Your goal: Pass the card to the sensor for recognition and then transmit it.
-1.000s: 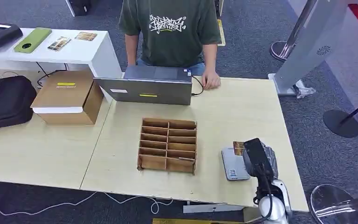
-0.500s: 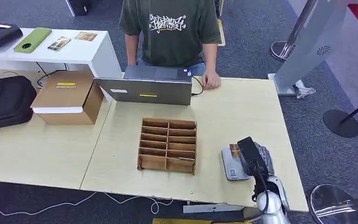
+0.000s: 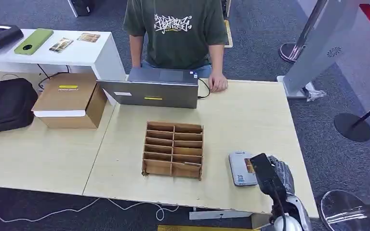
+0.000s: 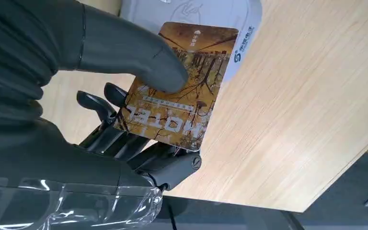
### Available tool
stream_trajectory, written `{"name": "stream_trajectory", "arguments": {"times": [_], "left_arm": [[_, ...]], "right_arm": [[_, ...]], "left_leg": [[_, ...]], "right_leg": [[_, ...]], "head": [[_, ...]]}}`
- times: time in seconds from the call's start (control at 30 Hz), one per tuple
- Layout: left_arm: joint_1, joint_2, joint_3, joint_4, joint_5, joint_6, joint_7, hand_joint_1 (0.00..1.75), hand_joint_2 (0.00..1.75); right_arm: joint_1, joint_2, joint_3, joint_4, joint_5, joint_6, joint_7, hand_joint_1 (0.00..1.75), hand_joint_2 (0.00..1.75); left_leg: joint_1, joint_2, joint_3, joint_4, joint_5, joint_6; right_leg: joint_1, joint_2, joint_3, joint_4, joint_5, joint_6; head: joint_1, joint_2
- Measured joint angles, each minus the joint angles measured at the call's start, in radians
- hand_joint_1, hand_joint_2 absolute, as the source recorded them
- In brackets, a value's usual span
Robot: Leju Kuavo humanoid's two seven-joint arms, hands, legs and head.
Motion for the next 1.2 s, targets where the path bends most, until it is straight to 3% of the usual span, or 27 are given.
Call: {"name": "stream_trajectory", "arguments": {"times": [0.57,1.2], "left_arm": [[0.002,-0.001,0.000,0.000,0.027,-0.002,0.000,0.00,0.00],[0.003,0.003,0.000,0.000,0.025,-0.003,0.002,0.00,0.00]], "right_arm": [[0.013,0.004,-0.001,-0.009,-0.003,0.029,0.011,1.75,1.75],[-0.124,0.001,-0.029,0.230,0.018,0.099,0.030,1.75,1.75]], "left_leg": [[0.000,0.000,0.000,0.000,0.000,0.000],[0.000,0.001,0.002,0.000,0.000,0.000]], "right_leg": [[0.000,0.000,0.000,0.000,0.000,0.000],[0.000,0.001,0.001,0.000,0.000,0.000]], "head": [[0.000,0.000],[0.000,0.000]]}}
